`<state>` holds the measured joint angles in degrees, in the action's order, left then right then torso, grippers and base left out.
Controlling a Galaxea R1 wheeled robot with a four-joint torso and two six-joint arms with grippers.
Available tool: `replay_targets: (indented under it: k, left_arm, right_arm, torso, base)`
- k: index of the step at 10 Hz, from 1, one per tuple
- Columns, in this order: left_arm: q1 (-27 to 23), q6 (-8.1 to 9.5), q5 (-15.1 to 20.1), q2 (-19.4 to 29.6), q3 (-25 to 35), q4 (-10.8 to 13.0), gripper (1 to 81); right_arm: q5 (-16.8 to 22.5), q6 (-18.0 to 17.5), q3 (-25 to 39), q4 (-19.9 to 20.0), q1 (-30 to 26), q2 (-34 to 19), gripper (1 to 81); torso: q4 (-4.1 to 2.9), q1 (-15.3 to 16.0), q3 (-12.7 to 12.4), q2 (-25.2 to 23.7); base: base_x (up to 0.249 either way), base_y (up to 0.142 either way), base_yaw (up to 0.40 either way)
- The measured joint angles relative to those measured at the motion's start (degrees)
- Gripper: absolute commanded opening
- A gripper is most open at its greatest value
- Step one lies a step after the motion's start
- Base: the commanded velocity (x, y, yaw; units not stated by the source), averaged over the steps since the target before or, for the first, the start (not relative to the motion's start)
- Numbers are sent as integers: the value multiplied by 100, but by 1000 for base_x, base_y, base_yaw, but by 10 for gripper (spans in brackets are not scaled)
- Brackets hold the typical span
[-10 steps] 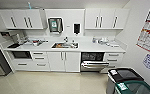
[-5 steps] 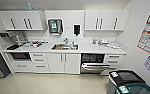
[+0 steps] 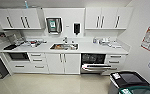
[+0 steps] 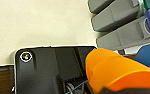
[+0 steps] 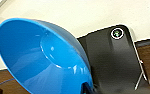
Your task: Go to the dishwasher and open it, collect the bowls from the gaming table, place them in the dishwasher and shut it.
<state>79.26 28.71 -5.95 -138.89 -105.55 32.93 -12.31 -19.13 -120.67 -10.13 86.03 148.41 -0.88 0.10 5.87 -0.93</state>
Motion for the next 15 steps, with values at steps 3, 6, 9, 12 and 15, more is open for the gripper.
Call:
replay_targets:
  k: [3,6,9,12,15]
  left_arm:
    - [56,0,15,-55,1,0,10]
    - [54,-2,0,-20,1,0,10]
    - [56,-2,-2,-23,1,0,10]
    - [56,-2,0,-15,1,0,10]
    - [56,-2,-2,-20,1,0,10]
  right_arm:
    - [38,2,-2,-1,93,-67,10]
    - [30,0,-2,-1,66,-43,10]
    - [33,0,-2,-1,66,-63,10]
    - [35,0,-2,-1,66,-56,10]
    - [33,2,-2,-1,63,-59,10]
  torso:
    - [0,-7,0,-2]
    - [0,-5,0,-2]
    - [0,-7,0,-2]
    - [0,-7,0,-2]
    - [0,-7,0,-2]
  base:
    - [99,0,0]
    - [99,0,0]
    - [99,0,0]
    - [107,0,0]
    - [111,0,0]
